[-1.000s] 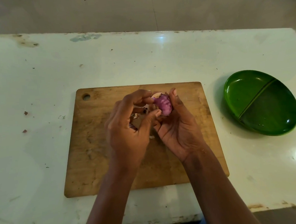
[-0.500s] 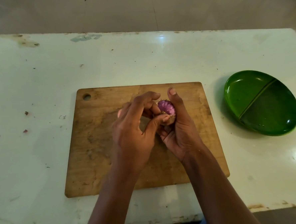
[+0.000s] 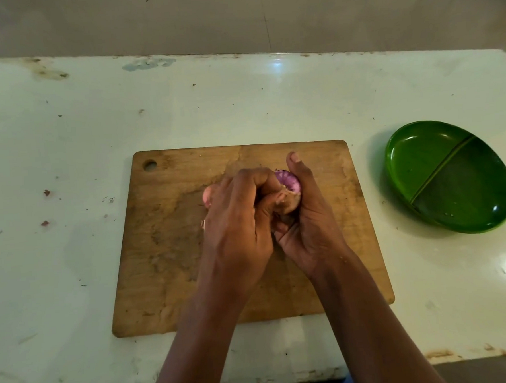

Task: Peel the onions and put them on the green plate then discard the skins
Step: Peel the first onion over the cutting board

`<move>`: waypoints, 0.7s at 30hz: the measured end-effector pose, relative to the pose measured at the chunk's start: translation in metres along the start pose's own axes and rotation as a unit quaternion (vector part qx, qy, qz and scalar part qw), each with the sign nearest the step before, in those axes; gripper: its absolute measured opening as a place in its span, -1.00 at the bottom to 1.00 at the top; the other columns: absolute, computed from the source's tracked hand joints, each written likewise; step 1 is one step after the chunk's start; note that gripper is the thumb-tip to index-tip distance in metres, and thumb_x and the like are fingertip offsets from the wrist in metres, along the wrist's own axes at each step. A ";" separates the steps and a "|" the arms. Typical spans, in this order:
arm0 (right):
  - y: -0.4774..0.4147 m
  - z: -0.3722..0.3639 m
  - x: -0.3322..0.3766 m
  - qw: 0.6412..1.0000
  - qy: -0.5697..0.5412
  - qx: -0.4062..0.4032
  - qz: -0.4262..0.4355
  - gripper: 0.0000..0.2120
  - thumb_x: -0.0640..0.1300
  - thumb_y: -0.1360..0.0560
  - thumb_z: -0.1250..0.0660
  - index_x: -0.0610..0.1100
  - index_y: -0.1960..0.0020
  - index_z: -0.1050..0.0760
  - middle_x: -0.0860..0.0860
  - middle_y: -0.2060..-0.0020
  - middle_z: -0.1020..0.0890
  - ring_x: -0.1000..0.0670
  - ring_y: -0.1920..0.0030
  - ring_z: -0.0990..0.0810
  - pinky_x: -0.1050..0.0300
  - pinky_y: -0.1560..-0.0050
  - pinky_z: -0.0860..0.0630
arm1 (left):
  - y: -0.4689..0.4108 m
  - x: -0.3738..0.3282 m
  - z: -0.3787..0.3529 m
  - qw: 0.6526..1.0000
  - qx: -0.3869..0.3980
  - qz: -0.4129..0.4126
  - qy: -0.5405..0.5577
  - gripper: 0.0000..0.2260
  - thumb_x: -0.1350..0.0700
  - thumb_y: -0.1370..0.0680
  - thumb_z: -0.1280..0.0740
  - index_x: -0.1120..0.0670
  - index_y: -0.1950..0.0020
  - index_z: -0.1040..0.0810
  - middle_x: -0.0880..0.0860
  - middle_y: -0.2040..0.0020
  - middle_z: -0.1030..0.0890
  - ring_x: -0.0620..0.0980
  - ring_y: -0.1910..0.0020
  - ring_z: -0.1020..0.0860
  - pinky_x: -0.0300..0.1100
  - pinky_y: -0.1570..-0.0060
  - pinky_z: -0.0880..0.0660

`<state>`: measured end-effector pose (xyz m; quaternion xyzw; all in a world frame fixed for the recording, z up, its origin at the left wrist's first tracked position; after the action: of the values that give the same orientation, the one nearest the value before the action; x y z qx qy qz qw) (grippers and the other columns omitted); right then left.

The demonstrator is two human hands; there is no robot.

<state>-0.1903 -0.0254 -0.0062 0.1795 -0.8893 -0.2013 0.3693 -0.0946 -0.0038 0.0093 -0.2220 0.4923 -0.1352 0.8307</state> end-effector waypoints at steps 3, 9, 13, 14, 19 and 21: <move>0.000 0.000 0.001 1.000 -0.025 -0.016 0.003 -0.69 0.06 -0.44 -0.33 -0.22 0.13 -0.54 -0.08 0.36 -0.62 0.05 0.42 -0.58 0.26 0.41 -0.55 | 0.000 -0.001 0.001 0.999 -0.017 0.015 0.026 -0.91 0.15 -0.52 -0.22 -0.01 0.03 -0.36 -0.06 0.13 -0.49 -0.04 0.15 -0.54 -0.02 0.22 -0.52; 0.003 -0.002 0.002 0.999 -0.038 -0.037 -0.004 -0.70 0.01 -0.57 -0.23 -0.25 0.05 -0.50 -0.09 0.39 -0.62 0.07 0.49 -0.55 0.31 0.56 -0.45 | 0.000 0.001 0.000 0.993 -0.045 0.069 0.084 -0.87 0.16 -0.52 -0.25 -0.06 0.03 -0.38 -0.19 0.12 -0.49 -0.17 0.15 -0.54 -0.12 0.19 -0.55; 0.002 0.000 0.001 0.998 -0.042 -0.046 -0.006 -0.69 -0.01 -0.59 -0.22 -0.27 0.04 -0.51 -0.10 0.38 -0.61 0.08 0.53 -0.53 0.32 0.59 -0.42 | 0.000 0.000 0.000 0.984 -0.055 0.118 0.120 -0.77 0.25 -0.52 -0.28 -0.09 0.11 -0.34 -0.12 0.13 -0.51 -0.12 0.14 -0.55 -0.18 0.18 -0.54; 0.001 0.001 0.001 0.998 -0.045 -0.049 -0.007 -0.69 -0.01 -0.59 -0.22 -0.28 0.02 -0.50 -0.11 0.37 -0.61 0.09 0.55 -0.51 0.32 0.60 -0.41 | -0.001 0.000 0.000 0.981 -0.059 0.128 0.135 -0.76 0.26 -0.51 -0.28 -0.08 0.11 -0.34 -0.10 0.15 -0.51 -0.14 0.14 -0.56 -0.21 0.18 -0.53; -0.002 0.004 0.000 0.996 -0.079 -0.036 -0.014 -0.64 -0.02 -0.60 -0.19 -0.30 0.12 -0.52 -0.14 0.39 -0.58 0.09 0.62 -0.45 0.38 0.62 -0.38 | -0.005 -0.010 -0.001 0.943 -0.080 0.186 0.263 -0.76 0.44 -0.52 -0.23 0.11 0.11 -0.34 0.02 0.20 -0.48 -0.27 0.28 -0.56 -0.45 0.31 -0.47; -0.004 0.005 -0.001 0.995 -0.098 -0.023 -0.012 -0.61 -0.02 -0.61 -0.15 -0.30 0.17 -0.53 -0.15 0.41 -0.57 0.10 0.63 -0.43 0.39 0.61 -0.36 | -0.005 -0.010 -0.002 0.922 -0.087 0.206 0.316 -0.79 0.45 -0.53 -0.21 0.14 0.12 -0.34 0.02 0.23 -0.50 -0.24 0.31 -0.57 -0.43 0.32 -0.48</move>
<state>-0.1928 -0.0276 -0.0117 0.1612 -0.9141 -0.2431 0.2817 -0.1010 -0.0046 0.0186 -0.1326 0.7737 0.0195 0.6193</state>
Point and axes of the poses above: each hand's wrist, its own y-axis away from the middle knuckle, its own z-axis out of the back of the hand, x = y × z, the point moved 2 cm from there along -y, towards the middle knuckle
